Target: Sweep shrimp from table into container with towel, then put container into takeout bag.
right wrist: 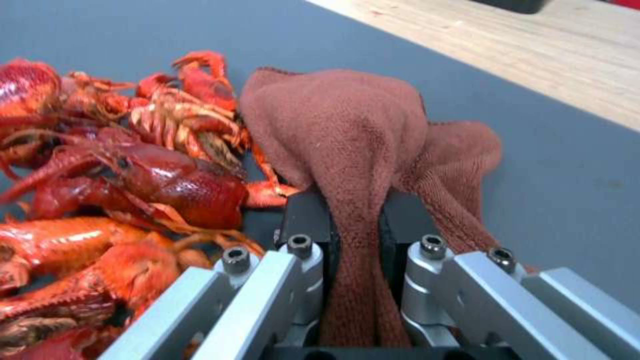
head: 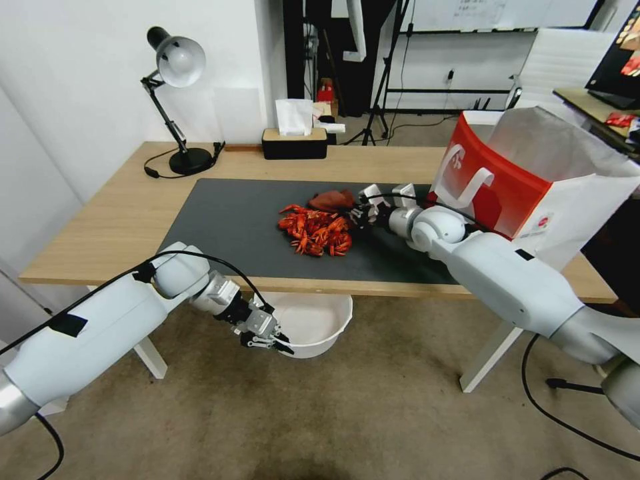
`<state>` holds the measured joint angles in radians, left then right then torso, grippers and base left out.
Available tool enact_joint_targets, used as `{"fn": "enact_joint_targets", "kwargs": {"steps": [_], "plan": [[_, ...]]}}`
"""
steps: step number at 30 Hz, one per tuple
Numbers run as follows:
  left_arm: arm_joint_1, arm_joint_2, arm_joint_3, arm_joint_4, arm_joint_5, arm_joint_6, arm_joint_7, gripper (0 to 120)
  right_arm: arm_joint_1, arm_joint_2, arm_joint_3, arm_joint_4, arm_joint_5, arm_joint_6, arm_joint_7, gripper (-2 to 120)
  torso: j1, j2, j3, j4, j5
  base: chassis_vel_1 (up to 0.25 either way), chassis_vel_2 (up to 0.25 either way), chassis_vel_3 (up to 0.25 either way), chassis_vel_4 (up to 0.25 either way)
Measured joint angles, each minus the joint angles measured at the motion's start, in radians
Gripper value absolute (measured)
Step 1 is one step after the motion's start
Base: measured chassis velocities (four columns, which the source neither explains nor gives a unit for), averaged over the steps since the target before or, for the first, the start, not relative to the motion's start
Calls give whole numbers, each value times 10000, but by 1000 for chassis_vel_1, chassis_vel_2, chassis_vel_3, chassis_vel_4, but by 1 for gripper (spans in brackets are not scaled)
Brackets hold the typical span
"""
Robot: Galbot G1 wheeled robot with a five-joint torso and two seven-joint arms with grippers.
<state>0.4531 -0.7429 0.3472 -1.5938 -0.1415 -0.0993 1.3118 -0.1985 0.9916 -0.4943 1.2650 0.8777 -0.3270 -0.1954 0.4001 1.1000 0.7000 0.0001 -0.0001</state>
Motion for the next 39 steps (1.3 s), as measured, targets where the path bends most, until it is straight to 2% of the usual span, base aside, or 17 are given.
{"fn": "enact_joint_targets", "kwargs": {"steps": [29,39], "plan": [[69,247,-195,-216,-61,38,-7,0,-1113,-805,-59,1845,-55,-30,110,8,-3,0,-2,-1,0,0,0,0,0],[87,350,-267,-233,-77,9,4,0,-1477,-1361,-330,3225,-56,-109,105,8,-2,0,0,0,0,0,0,0,0]]}}
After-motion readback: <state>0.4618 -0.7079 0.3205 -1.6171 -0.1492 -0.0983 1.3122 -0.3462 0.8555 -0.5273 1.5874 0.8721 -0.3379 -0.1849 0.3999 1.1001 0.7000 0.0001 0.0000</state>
